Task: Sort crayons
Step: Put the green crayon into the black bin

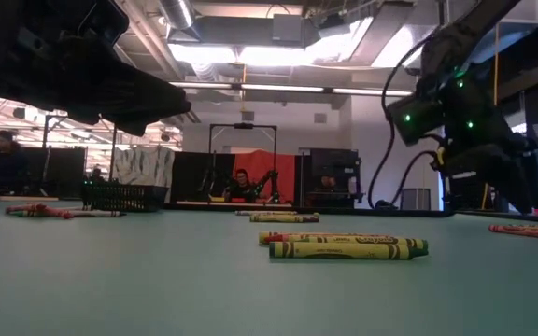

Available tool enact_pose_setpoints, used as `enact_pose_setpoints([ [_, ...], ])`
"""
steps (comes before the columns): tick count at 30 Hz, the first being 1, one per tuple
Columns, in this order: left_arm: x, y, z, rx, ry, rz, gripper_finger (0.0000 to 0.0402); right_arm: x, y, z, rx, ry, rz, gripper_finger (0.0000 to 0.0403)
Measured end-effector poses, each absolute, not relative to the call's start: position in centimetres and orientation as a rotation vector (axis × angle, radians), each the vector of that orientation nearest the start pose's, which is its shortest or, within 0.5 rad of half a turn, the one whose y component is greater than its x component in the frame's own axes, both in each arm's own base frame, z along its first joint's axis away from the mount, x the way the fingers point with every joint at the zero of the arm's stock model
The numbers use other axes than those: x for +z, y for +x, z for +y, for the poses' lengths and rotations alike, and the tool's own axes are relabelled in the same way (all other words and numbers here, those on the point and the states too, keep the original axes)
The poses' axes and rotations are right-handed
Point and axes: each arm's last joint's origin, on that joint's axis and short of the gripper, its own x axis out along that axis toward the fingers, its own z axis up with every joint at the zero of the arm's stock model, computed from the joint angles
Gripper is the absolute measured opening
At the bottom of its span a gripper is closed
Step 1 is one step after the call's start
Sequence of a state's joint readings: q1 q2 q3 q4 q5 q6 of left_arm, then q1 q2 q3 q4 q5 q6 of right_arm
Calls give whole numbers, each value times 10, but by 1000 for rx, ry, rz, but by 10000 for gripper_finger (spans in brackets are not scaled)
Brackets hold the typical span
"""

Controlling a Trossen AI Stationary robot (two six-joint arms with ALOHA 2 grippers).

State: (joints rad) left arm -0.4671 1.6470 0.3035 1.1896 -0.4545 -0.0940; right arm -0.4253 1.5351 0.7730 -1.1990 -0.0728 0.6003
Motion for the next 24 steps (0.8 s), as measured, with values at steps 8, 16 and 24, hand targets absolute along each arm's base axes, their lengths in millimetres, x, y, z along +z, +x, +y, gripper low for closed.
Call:
enact_pose_setpoints([
  [8,127,226,-100,-6,-25,138,112,132,181,-81,-814,881,1850,198],
  [16,127,226,-100,-5,-25,138,112,125,184,-83,-794,870,1875,185],
  [24,127,226,-100,-5,-25,138,112,123,186,-83,-758,849,1856,96],
])
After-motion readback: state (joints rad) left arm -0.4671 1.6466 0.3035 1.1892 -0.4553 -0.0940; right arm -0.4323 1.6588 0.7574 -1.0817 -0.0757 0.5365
